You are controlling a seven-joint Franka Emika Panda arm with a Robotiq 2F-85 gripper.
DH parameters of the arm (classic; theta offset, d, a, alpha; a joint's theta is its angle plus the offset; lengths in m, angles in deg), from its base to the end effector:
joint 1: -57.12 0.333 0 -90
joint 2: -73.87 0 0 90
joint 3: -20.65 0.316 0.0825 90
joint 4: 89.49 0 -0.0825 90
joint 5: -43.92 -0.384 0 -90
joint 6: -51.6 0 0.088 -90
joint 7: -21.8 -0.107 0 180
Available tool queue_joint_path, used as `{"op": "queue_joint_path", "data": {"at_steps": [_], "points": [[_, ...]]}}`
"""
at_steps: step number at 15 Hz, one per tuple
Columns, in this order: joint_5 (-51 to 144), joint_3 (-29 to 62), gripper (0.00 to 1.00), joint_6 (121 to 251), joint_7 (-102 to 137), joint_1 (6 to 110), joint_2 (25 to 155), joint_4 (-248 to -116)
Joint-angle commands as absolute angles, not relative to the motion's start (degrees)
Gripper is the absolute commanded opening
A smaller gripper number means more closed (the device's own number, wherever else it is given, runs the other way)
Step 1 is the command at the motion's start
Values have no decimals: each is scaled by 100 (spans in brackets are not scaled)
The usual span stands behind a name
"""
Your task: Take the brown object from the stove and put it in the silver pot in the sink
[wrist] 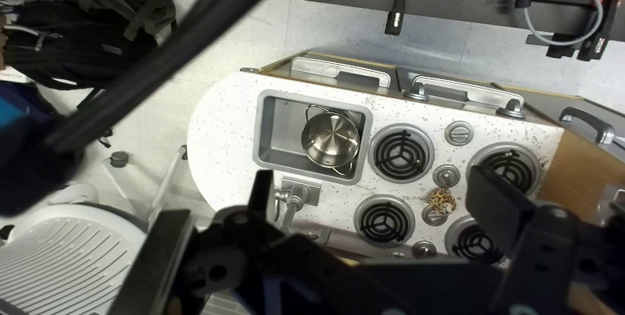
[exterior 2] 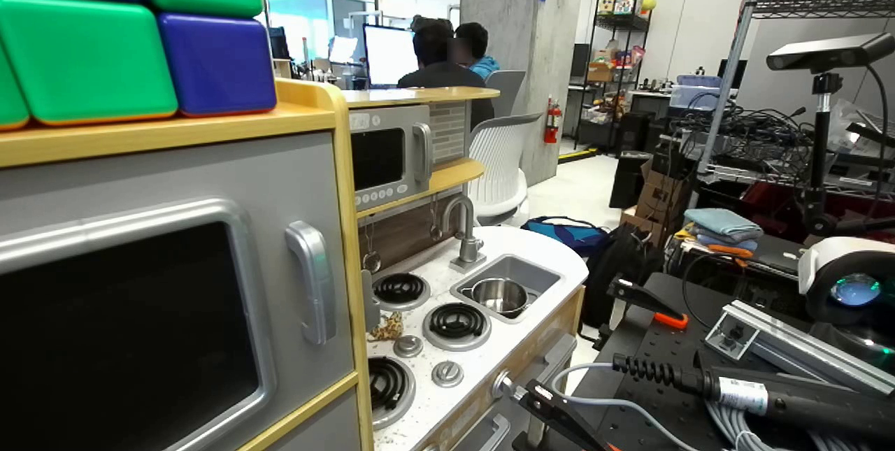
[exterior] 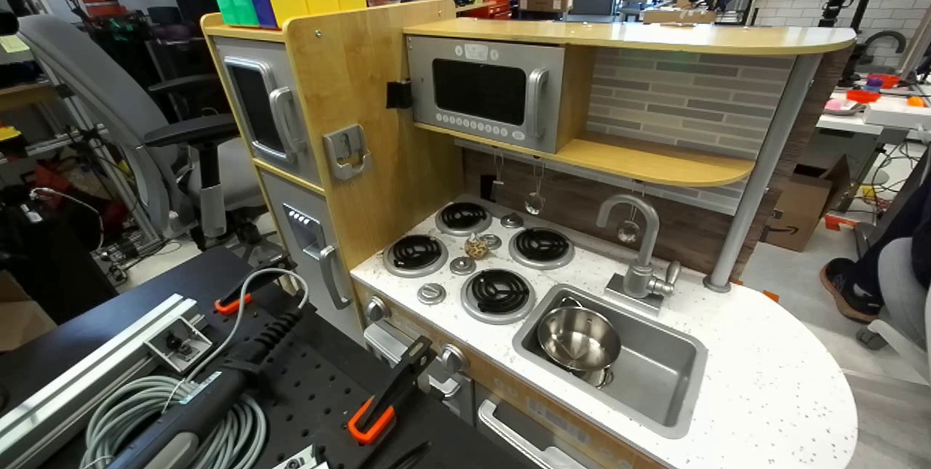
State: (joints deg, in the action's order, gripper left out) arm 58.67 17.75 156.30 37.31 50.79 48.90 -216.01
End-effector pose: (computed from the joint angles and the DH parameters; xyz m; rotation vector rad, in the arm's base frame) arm 0.4193 -0.0919 0.5581 2.8950 0.2503 0.0072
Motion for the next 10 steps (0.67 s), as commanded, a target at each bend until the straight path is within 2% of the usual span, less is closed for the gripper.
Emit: {"op": "queue_joint_path", "data": {"at_steps": [1,6,10], "points": [[5913,1669,100,15607,3690,5210,4892,-21589],[5109,1589,100,15937,3078,5260,5036,-21570],[4673,1759,100,17591,2192,5249,5711,-21993]]}}
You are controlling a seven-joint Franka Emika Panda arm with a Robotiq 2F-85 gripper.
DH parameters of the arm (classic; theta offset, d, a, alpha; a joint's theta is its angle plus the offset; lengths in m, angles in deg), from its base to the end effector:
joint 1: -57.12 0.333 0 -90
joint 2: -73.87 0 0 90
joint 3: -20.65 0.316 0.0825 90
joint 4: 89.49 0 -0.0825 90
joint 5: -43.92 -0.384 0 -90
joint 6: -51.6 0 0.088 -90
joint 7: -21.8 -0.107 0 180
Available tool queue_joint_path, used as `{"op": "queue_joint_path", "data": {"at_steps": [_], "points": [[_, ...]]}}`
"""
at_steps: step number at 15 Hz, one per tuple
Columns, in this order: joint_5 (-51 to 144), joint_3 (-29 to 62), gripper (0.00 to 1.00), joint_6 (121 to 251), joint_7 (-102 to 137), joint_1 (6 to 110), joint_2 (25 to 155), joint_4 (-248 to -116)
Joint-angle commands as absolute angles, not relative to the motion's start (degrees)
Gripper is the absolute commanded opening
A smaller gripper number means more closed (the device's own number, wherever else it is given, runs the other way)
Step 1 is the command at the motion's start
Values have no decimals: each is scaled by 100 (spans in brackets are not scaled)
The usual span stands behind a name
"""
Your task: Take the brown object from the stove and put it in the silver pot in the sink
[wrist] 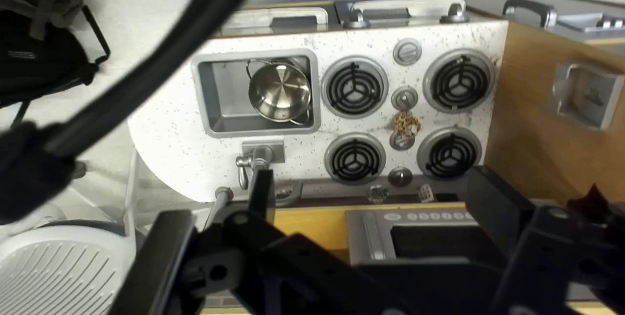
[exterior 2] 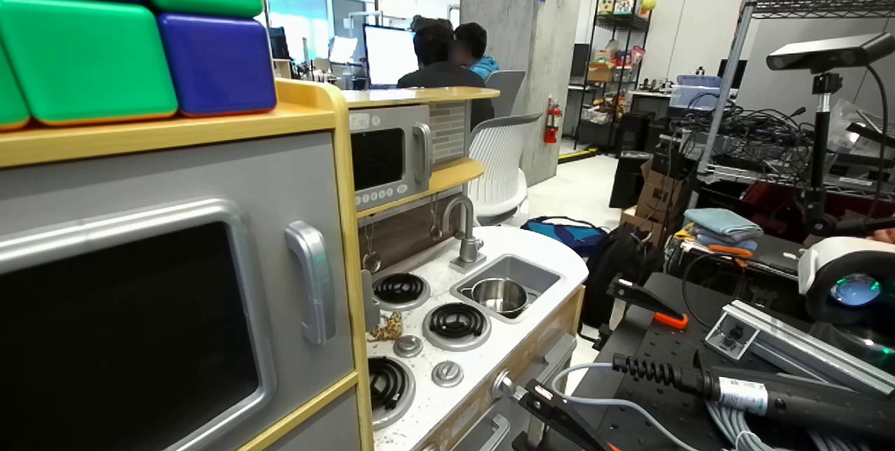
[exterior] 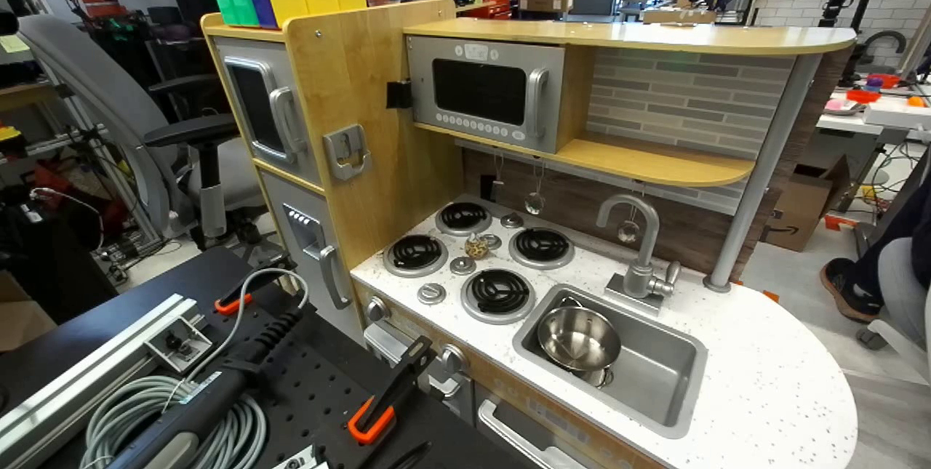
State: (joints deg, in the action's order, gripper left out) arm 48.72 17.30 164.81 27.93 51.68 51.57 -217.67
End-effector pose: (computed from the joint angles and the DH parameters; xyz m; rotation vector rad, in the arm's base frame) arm 0.4430 -0.0765 0.5358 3.0634 -0.0235 0.1829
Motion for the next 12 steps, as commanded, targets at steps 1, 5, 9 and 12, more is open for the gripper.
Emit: {"op": "queue_joint_path", "data": {"at_steps": [1,5,9,12], "points": [[4764,1804,100,18033,1969,5221,5972,-22052],[5045,1980,100,19477,1125,5244,7263,-22117],[5235,2024,100,20174,436,5506,8261,-22128],[5535,1862,100,20396,36,5828,8610,-22140]]}}
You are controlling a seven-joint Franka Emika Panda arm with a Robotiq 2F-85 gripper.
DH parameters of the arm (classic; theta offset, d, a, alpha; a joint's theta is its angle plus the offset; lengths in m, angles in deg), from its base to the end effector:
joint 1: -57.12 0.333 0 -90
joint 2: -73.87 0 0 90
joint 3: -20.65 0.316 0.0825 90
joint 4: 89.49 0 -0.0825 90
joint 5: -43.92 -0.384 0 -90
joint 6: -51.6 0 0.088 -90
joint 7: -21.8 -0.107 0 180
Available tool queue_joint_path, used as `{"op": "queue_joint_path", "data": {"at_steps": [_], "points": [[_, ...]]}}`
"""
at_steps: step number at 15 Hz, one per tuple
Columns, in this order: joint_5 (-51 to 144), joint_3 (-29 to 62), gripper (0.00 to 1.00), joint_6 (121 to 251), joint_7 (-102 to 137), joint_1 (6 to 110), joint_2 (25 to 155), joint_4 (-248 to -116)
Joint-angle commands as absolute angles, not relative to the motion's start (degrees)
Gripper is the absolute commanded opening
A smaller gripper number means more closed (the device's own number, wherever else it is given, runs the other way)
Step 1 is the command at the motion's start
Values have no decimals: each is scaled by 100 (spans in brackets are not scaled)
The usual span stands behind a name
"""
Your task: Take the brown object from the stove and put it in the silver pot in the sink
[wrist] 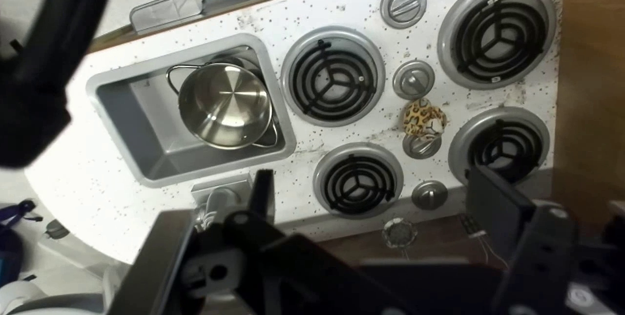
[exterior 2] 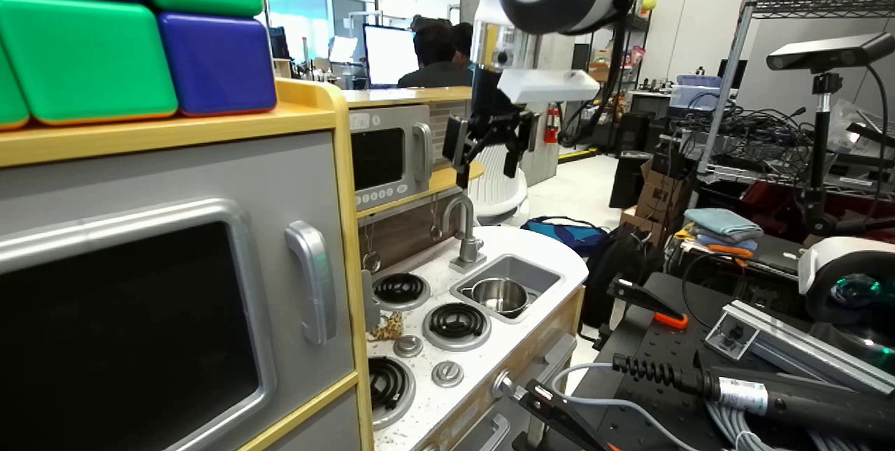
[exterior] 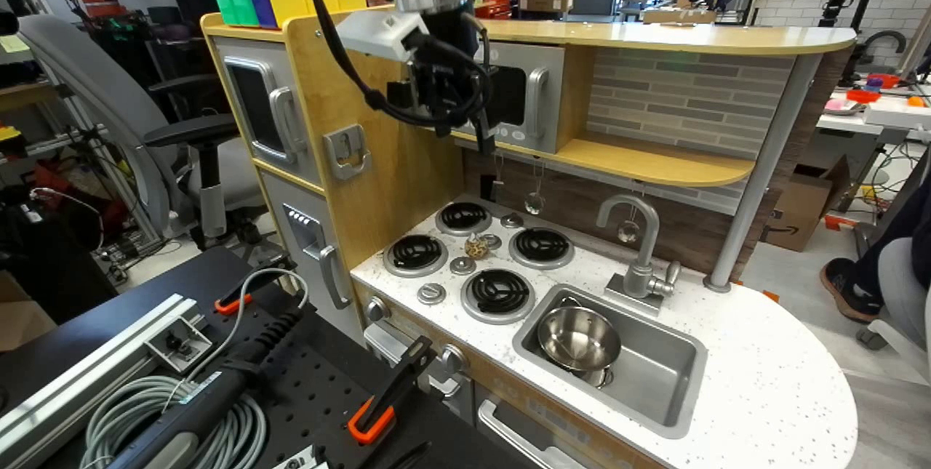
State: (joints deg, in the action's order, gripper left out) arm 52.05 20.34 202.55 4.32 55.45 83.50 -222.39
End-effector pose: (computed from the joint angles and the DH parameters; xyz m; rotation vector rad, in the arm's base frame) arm 0.5356 -0.0150 0.2830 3.0554 -0.3382 0.2401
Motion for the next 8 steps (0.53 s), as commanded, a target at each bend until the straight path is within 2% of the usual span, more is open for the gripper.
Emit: {"op": "queue_joint_path", "data": {"at_steps": [1,6,8], "points": [[5250,1889,100,20321,348,5753,8490,-22226],[5385,1828,100,20335,176,5875,8636,-22160],[5485,1749,100,20726,-43,5907,8853,-22103]]}}
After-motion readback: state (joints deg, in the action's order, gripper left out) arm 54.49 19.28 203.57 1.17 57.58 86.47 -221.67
